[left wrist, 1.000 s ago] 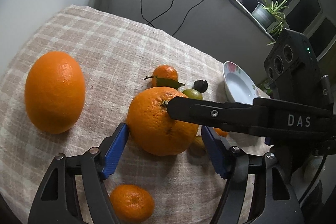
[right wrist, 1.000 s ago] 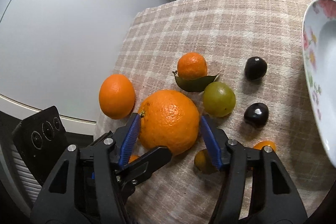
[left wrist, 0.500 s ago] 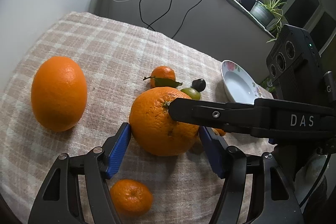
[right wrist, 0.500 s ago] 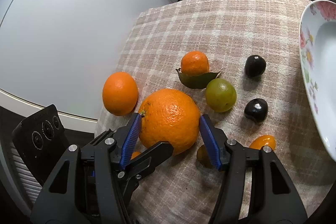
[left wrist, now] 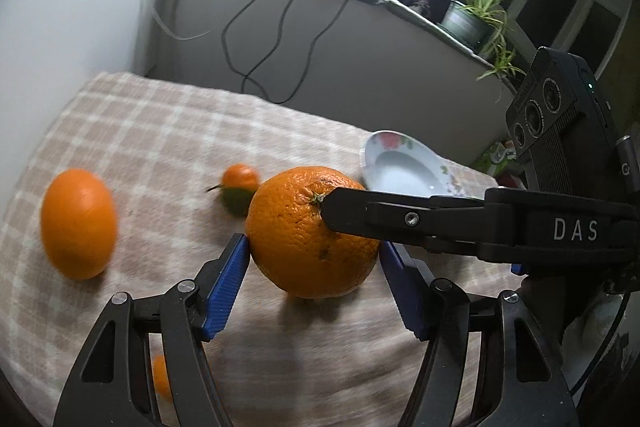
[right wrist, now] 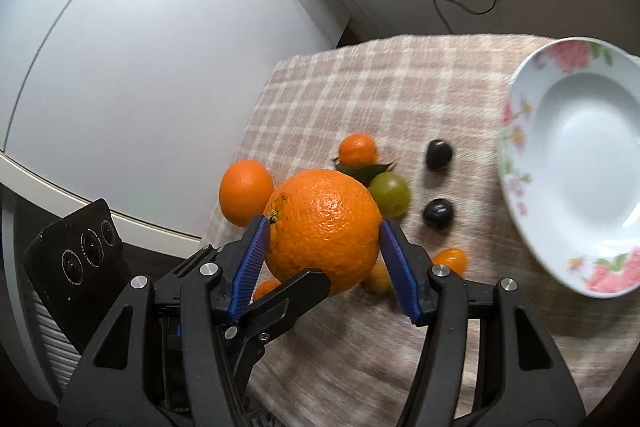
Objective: Organize fruits
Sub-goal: 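Carry the large orange with the right tool over the white plate and lower it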
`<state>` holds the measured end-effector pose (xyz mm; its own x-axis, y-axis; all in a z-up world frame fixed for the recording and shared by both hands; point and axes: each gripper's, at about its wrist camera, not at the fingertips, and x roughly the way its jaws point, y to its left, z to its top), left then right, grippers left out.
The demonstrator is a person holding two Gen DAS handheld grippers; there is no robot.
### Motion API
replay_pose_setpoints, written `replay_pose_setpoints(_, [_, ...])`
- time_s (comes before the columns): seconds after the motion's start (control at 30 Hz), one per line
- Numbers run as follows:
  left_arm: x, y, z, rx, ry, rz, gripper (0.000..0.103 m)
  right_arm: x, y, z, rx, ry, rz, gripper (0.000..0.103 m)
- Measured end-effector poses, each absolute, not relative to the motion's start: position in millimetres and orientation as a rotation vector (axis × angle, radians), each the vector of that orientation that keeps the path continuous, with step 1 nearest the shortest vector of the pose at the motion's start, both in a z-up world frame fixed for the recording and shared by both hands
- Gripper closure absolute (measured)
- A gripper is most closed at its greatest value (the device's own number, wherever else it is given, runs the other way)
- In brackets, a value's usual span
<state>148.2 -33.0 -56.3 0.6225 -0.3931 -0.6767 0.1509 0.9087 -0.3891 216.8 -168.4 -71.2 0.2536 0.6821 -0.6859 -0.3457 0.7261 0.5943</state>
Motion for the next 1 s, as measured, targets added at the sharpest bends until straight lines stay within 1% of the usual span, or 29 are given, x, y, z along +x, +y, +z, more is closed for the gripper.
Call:
replay_pose_setpoints(0.5, [195, -115, -51, -0.266, 0.853, -0.432, 0.036, 236, -270, -58, 0.413, 1.051, 0.594, 0.043])
replay_pose_setpoints(1.0, [244, -162, -73, -0.251, 0.907, -0.463, 0.036, 277, -319, -86, 0.473, 1.051, 0.516, 0.043])
